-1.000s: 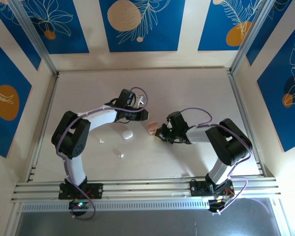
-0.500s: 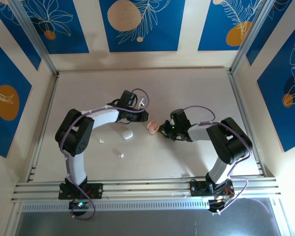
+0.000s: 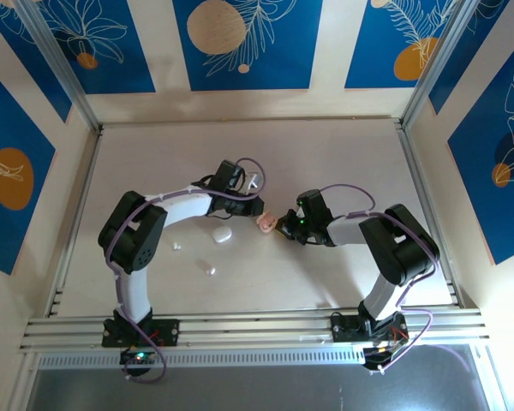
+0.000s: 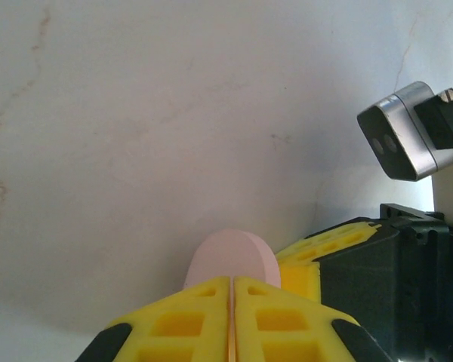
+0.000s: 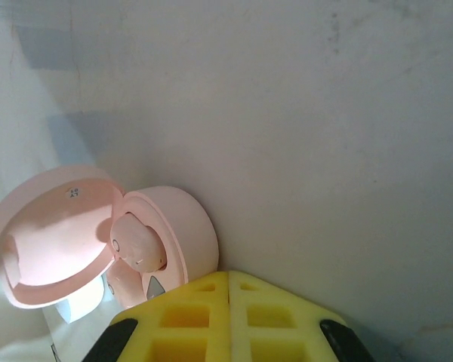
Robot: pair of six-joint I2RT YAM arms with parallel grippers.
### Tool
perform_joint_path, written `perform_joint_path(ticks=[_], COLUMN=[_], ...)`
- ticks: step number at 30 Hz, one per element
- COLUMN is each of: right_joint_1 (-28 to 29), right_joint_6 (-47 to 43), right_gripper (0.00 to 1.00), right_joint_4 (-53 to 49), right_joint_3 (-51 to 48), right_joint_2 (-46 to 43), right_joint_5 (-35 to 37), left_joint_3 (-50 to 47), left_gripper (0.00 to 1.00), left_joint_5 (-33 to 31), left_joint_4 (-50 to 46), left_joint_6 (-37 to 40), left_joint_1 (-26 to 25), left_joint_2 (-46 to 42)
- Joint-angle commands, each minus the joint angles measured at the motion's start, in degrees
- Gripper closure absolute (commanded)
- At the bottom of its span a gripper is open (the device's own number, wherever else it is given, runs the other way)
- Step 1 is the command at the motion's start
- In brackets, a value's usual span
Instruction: Insert the wireless bluetooth earbuds into the charging case
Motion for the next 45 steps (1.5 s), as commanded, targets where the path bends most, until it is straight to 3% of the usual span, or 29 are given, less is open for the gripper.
perform_joint_path(ticks=[1, 12, 16, 21, 33, 39, 45], right_joint_1=[0.0, -0.1, 0.2, 1.1, 4.7, 7.1, 9.0], right_joint_6=[-0.5, -1.3, -3.5, -10.5, -25.2, -27.2, -26.8], right_gripper=[1.0, 1.0, 1.0, 0.98, 0.76, 0.54, 0.31], right_joint_4=[0.0, -5.1, -10.4, -20.4, -42.1, -46.2, -47.3], right_joint_3=[1.0, -1.7, -3.4, 0.7, 11.7, 11.7, 9.7], right_joint_2=[1.0, -5.2, -12.9, -18.5, -25.2, -30.1, -33.1], right_joint_5=[0.2, 2.3, 4.7, 5.0, 9.7, 10.6, 10.7], left_joint_3=[-1.1, -2.9, -3.6, -5.6, -29.2, -41.9, -51.2], left_gripper=[0.92, 0.91, 0.83, 0.65, 0.27, 0.0, 0.0], left_joint_5=[0.3, 0.1, -2.2, -6.1, -16.8, -19.9, -24.1], left_joint_4=[0.0, 0.6, -0.6, -2.1, 9.5, 15.5, 20.0], left_joint_6=[-0.9, -1.9, -1.0, 1.1, 3.9, 4.7, 5.3], left_joint_1=[-0.9, -2.0, -1.9, -1.8, -1.8, -1.8, -1.8], left_joint_2=[0.4, -3.6, -8.7, -17.2, -50.1, -66.2, -76.9])
